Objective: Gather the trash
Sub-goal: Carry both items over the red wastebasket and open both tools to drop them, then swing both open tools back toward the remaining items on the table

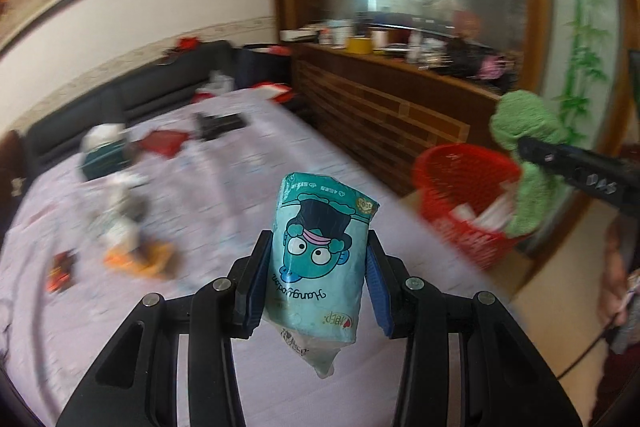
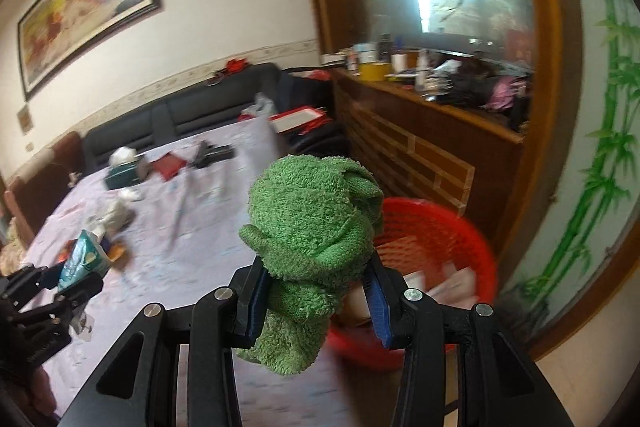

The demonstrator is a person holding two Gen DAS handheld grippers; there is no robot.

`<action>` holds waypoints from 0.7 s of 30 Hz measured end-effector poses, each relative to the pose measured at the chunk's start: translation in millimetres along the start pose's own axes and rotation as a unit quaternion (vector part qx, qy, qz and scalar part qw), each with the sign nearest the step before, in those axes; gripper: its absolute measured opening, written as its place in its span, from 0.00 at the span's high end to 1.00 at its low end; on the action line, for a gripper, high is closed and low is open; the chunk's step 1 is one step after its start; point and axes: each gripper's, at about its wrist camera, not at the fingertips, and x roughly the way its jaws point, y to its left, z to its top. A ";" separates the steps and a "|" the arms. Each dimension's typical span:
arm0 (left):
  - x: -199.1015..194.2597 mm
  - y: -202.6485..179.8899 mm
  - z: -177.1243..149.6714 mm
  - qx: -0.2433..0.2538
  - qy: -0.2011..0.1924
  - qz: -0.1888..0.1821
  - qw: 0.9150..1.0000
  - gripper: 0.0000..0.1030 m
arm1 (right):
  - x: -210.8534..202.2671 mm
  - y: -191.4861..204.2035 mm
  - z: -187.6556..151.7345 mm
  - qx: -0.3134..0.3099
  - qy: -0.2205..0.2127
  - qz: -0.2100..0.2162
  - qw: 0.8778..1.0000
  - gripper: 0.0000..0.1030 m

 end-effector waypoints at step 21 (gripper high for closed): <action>103.2 -92.7 54.5 -0.023 0.043 -0.127 0.991 0.29 | 53.3 -113.5 26.2 0.066 0.053 0.008 0.996 0.44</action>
